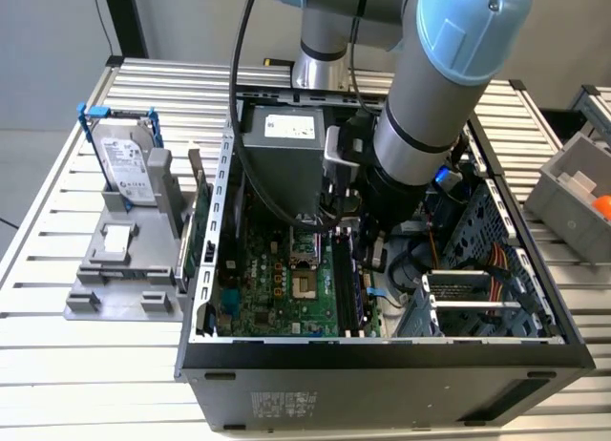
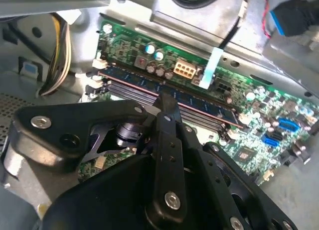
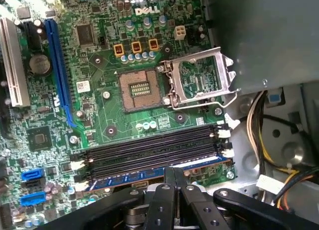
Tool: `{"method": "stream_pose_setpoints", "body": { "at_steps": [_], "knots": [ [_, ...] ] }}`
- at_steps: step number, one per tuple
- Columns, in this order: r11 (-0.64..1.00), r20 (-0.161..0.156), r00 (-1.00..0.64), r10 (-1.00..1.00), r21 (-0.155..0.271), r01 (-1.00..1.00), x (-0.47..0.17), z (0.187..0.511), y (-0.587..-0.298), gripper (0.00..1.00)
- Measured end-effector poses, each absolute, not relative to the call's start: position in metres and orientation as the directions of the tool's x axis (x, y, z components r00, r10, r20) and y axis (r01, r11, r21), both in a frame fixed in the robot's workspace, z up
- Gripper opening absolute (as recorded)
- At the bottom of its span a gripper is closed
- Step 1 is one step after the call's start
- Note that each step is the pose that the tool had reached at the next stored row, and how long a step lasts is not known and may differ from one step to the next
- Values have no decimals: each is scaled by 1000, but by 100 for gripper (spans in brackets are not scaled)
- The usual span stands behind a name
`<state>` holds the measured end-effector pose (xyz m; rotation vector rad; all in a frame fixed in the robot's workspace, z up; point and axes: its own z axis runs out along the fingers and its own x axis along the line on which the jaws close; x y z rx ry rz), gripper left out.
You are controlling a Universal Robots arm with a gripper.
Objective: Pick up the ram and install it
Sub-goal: 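Press down the ram until it locks into place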
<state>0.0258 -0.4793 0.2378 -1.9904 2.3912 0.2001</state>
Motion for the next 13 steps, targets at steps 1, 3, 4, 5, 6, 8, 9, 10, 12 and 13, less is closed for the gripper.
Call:
{"method": "stream_pose_setpoints", "body": {
  "at_steps": [1,3,4,5,6,8,9,10,12,13],
  "knots": [
    [159,-100,-167,-981,82,-984,26,237,-479,0],
    [126,-101,-133,-986,76,-989,26,236,-479,0],
    [110,-101,-117,-988,71,-991,26,236,-479,0],
    [96,-102,-103,-989,65,-993,26,236,-479,0],
    [83,-103,-89,-991,59,-995,26,236,-479,0],
    [58,-104,-63,-993,49,-997,26,236,-479,0],
    [53,-104,-58,-993,49,-997,26,236,-479,0],
    [53,-104,-58,-993,49,-997,26,236,-479,0],
    [52,-104,-57,-993,49,-997,26,236,-480,0],
    [52,-104,-57,-993,49,-997,26,236,-482,0]
  ]
}}
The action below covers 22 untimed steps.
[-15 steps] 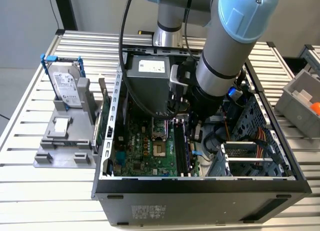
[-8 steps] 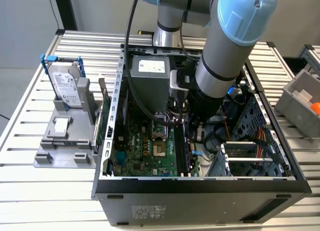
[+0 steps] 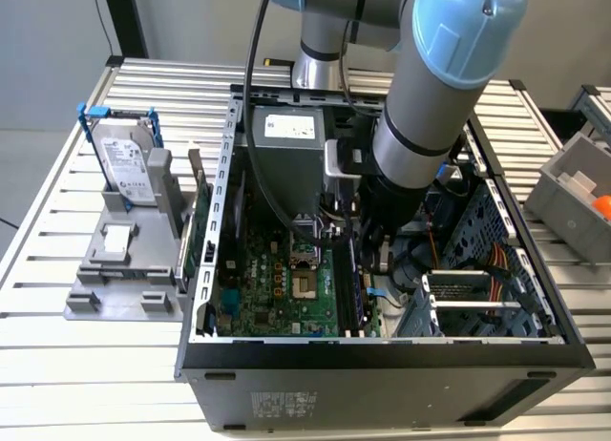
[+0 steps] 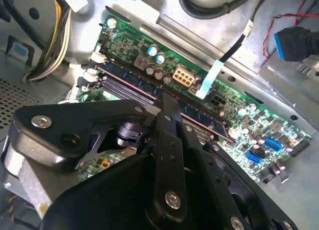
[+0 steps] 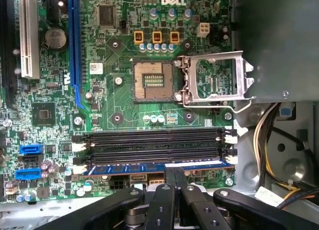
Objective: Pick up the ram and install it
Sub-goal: 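Press down the ram until it locks into place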
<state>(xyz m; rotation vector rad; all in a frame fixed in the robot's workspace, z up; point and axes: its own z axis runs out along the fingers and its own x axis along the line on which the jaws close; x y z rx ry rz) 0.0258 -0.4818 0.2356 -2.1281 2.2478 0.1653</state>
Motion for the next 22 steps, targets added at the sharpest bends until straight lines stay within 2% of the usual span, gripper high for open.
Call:
{"method": "stream_pose_setpoints", "body": {
  "at_steps": [22],
  "knots": [
    [51,-98,-55,-994,45,-998,26,218,-486,0]
  ]
}}
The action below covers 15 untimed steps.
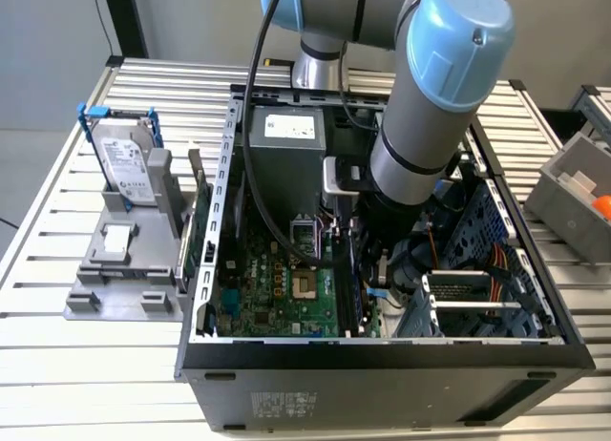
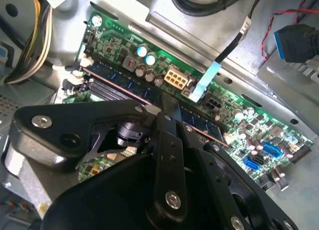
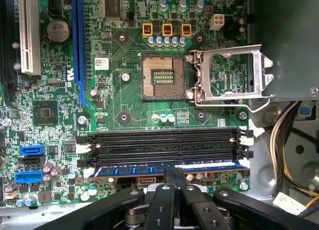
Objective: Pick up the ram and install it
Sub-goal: 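Press down the ram until it locks into place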
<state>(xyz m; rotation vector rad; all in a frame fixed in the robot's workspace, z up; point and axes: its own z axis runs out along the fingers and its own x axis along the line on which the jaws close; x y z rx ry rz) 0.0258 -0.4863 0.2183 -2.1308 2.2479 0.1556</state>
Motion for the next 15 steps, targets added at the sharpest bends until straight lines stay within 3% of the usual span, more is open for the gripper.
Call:
{"method": "stream_pose_setpoints", "body": {
  "at_steps": [15],
  "knots": [
    [51,-102,-55,-993,46,-998,26,271,-487,0]
  ]
}}
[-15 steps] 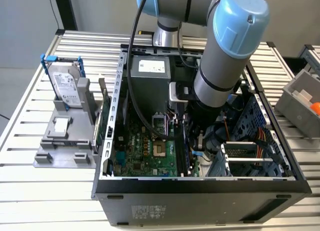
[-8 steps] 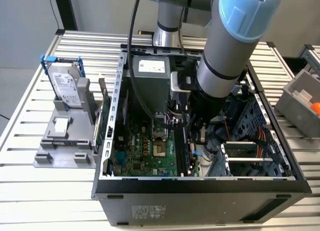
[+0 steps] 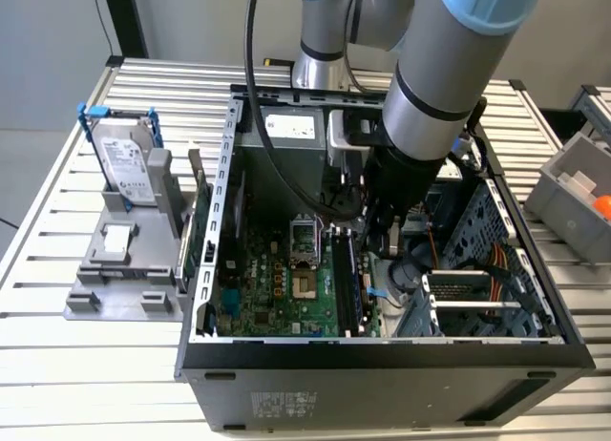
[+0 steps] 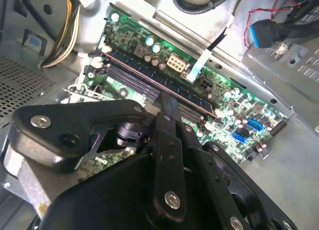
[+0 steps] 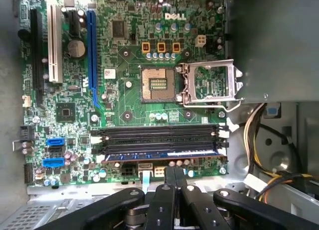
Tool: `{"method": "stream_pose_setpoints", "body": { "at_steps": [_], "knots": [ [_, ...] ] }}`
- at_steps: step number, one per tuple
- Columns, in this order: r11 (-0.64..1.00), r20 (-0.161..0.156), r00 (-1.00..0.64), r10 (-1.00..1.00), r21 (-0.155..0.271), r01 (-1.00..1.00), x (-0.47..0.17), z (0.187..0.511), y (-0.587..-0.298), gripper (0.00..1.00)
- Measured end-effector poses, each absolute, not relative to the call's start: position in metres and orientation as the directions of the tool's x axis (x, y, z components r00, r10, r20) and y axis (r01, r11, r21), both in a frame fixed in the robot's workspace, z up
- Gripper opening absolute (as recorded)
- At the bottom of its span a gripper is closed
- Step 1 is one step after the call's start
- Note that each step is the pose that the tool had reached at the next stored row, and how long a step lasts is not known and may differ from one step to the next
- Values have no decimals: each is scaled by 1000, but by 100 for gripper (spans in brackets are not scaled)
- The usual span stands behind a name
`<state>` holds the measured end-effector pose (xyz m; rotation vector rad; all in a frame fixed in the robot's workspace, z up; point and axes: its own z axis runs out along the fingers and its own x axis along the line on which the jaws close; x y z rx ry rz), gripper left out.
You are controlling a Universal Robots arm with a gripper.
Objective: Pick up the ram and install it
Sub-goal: 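Press down the ram until it locks into place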
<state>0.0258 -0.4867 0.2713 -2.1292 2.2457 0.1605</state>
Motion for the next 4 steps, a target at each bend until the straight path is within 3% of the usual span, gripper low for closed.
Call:
{"method": "stream_pose_setpoints", "body": {
  "at_steps": [4],
  "knots": [
    [51,-103,-55,-993,46,-998,26,271,-487,0]
  ]
}}
